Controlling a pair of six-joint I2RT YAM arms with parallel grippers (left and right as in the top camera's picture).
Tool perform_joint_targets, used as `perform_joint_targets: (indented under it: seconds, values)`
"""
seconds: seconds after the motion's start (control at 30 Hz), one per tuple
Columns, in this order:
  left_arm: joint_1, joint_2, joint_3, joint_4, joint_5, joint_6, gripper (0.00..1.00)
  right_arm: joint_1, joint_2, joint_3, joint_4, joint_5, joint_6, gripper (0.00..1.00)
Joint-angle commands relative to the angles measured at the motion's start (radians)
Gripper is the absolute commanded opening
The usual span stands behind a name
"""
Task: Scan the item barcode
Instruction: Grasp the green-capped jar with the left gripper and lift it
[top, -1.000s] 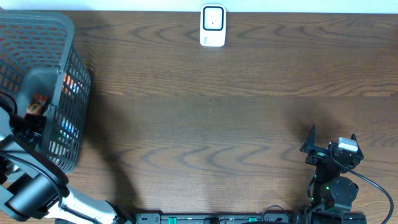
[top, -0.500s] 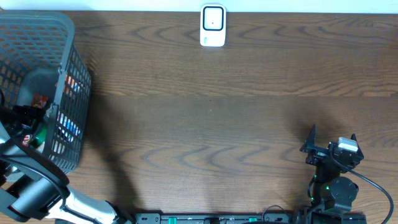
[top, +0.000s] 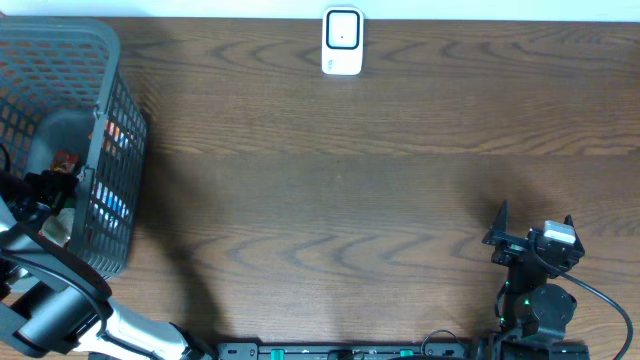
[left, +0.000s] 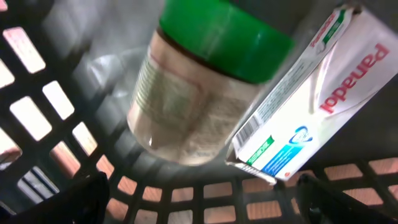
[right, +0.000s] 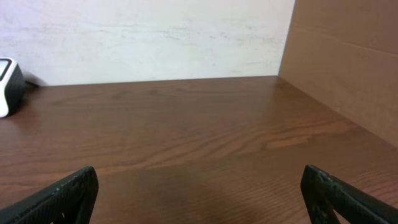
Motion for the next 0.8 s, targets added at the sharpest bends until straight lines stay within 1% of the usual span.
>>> perform_joint_targets:
  seconds: [0.0,0.1,0.3,0.67,0.7,0.77]
  values:
    - [0.002,-0.008,-0.011,0.017,-0.049,0.023,0.96,0.006,-0.003,-0.002,-0.003,0.002,-0.012,0.99]
    - [0.018,-0.007,-0.011,0.029,-0.097,0.023,0.96,0.006,-0.003,-0.002,-0.003,0.002,-0.012,0.99]
    - [0.039,0.017,-0.013,0.066,-0.096,0.023,0.96,0.006,-0.003,-0.002,-0.003,0.002,-0.012,0.99]
    - [0.038,0.193,-0.013,0.107,-0.096,0.039,0.96,0.006,-0.003,-0.002,-0.003,0.002,-0.012,0.99]
    - [0.037,0.203,-0.013,0.107,-0.096,0.039,0.95,0.006,-0.003,-0.002,-0.003,0.002,-0.012,0.99]
    - [0.037,0.211,-0.013,0.107,-0.096,0.038,0.85,0.006,-0.003,-0.002,-0.003,0.002,-0.012,0.99]
